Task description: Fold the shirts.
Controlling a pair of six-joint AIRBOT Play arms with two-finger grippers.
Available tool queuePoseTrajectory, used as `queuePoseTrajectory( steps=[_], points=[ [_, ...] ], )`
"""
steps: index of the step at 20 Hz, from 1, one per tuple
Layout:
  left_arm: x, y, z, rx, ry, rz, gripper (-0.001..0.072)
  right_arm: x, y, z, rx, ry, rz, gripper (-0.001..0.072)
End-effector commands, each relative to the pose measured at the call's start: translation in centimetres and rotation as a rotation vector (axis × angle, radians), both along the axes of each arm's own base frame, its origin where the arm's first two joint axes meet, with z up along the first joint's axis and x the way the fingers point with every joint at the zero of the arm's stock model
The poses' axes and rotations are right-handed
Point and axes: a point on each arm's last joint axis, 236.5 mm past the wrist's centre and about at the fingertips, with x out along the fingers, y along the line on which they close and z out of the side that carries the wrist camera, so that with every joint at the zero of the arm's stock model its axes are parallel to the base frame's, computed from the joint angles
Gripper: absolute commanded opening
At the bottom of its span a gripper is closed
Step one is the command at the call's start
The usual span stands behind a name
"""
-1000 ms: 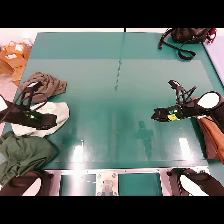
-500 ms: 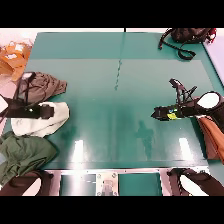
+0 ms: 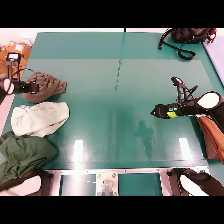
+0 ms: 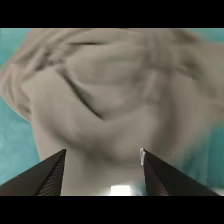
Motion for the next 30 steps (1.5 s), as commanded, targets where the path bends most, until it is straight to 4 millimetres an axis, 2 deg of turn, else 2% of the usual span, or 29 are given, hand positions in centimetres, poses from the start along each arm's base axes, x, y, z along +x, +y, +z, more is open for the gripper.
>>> queuePoseTrajectory(
  steps=[1, 3, 5, 7, 10, 13, 14, 16, 18, 20, 22, 24, 26, 28, 29, 30],
  points=[
    [3.7, 3.0, -7.1, -0.012, 0.123, 0.039, 0.0551, 0.2, 0.0, 0.1, 0.000, -0.007, -0.006, 0.0166],
    [4.3, 3.1, -9.6, -0.035, 0.175, 0.047, 0.0550, 0.2, 0.0, 0.1, 0.000, -0.007, -0.006, 0.0165],
    [4.3, 3.1, -10.5, -0.038, 0.189, 0.047, 0.0545, 0.2, 0.0, 0.1, 0.000, -0.007, -0.005, 0.0164],
    [4.1, 3.1, -10.2, -0.040, 0.204, 0.050, 0.0040, 0.2, 0.0, 0.1, 0.000, -0.007, -0.005, 0.0159],
    [4.4, 1.8, -7.7, -0.135, 0.240, 0.087, 0.0029, 0.2, 0.0, 0.1, 0.000, -0.007, -0.005, 0.0110],
    [6.8, -2.6, -1.3, -0.271, 0.204, 0.018, 0.0027, 0.2, -0.1, 0.1, 0.000, -0.007, -0.006, 0.0095],
    [7.5, -4.6, 1.4, -0.290, 0.194, -0.024, 0.0027, 0.2, 0.0, 0.1, 0.000, -0.007, -0.006, 0.0018],
    [8.0, -9.3, 6.4, -0.278, 0.179, -0.129, 0.0027, 0.2, -0.1, 0.1, 0.000, -0.008, -0.007, 0.0018],
    [7.7, -15.2, 11.1, -0.277, 0.140, -0.229, 0.0027, 0.5, -0.1, 0.5, -0.001, -0.019, -0.007, 0.0018],
    [6.1, -22.0, 14.9, -0.304, 0.081, -0.331, 0.0027, 1.0, -0.1, 1.3, 0.000, -0.037, -0.004, 0.0018],
    [3.2, -28.5, 17.1, -0.333, 0.074, -0.429, 0.0027, 1.7, 0.0, 2.4, 0.000, -0.067, -0.003, 0.0018],
    [-0.8, -34.7, 17.4, -0.351, 0.128, -0.537, 0.0028, 2.2, 0.0, 3.5, 0.002, -0.088, 0.002, 0.0018],
    [-4.5, -40.5, 16.2, -0.350, 0.183, -0.651, 0.0029, 2.5, 0.1, 4.2, 0.003, -0.100, 0.005, 0.0018],
    [-7.6, -45.3, 13.3, -0.341, 0.222, -0.745, 0.0029, 2.3, 0.2, 4.4, 0.004, -0.094, 0.013, 0.0018],
    [-9.1, -47.0, 11.4, -0.335, 0.248, -0.778, 0.0030, 2.0, 0.3, 4.3, 0.006, -0.082, 0.020, 0.0018],
    [-10.3, -48.1, 9.6, -0.326, 0.276, -0.800, 0.0065, 1.7, 0.3, 4.2, 0.006, -0.069, 0.027, 0.0024]
  ],
)
